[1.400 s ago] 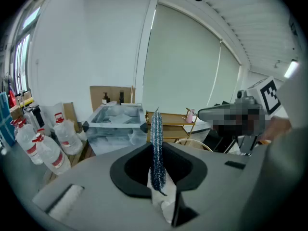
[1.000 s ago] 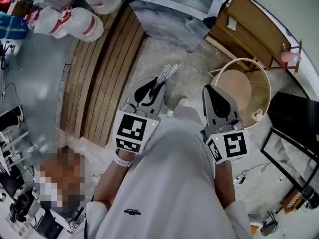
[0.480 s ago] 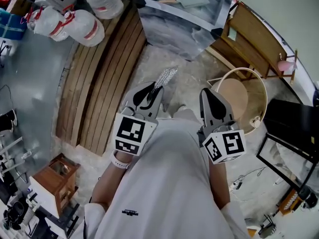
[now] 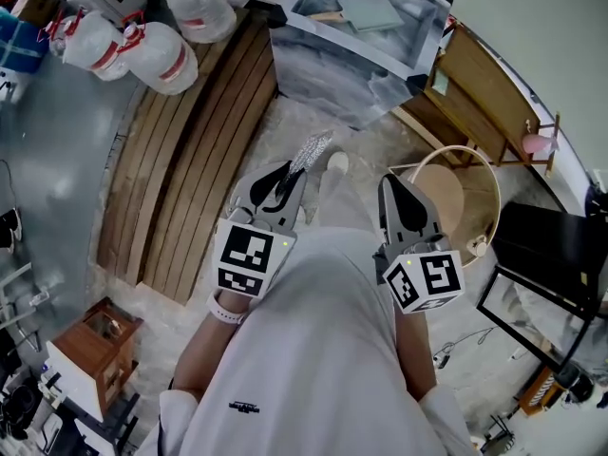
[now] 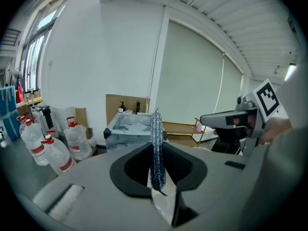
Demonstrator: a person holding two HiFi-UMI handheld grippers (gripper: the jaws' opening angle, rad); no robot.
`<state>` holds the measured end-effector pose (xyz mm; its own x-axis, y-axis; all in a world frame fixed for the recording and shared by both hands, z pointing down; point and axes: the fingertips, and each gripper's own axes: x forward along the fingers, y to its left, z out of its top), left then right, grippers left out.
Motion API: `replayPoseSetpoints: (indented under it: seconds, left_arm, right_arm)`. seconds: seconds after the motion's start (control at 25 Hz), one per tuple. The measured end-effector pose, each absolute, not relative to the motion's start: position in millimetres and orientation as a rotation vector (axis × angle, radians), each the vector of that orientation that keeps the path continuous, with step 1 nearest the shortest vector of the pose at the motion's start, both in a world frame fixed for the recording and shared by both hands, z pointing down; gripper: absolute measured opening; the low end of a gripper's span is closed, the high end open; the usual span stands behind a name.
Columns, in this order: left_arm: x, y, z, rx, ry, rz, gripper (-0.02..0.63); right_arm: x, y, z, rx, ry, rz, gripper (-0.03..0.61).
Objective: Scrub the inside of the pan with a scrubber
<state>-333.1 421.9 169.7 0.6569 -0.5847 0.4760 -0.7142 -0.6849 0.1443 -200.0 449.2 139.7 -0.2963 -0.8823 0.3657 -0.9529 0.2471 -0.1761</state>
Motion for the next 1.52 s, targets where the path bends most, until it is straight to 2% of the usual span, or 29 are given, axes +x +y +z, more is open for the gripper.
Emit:
replayPoseSetpoints:
  seconds: [0.44, 1.04, 1.52]
  left_arm:
    - [-307.3, 332.5, 189.9, 2.519, -1.06, 0.614, 0.064]
    - [-169.7, 94.2, 173.3, 2.487, -1.12, 0.669, 0.064]
    - [-118.5, 40.2, 180.5, 2.491, -1.088, 0.745, 0.064]
  right_arm:
    - [-169.1, 349.2, 164.0, 1.725, -2.359, 0.588, 0.006]
    - [-42.1, 112.1, 158.9, 1.573, -2.441, 0.636, 0.006]
    - [6.9, 54.5, 160.7, 1.613, -2.467, 0.651, 0.006]
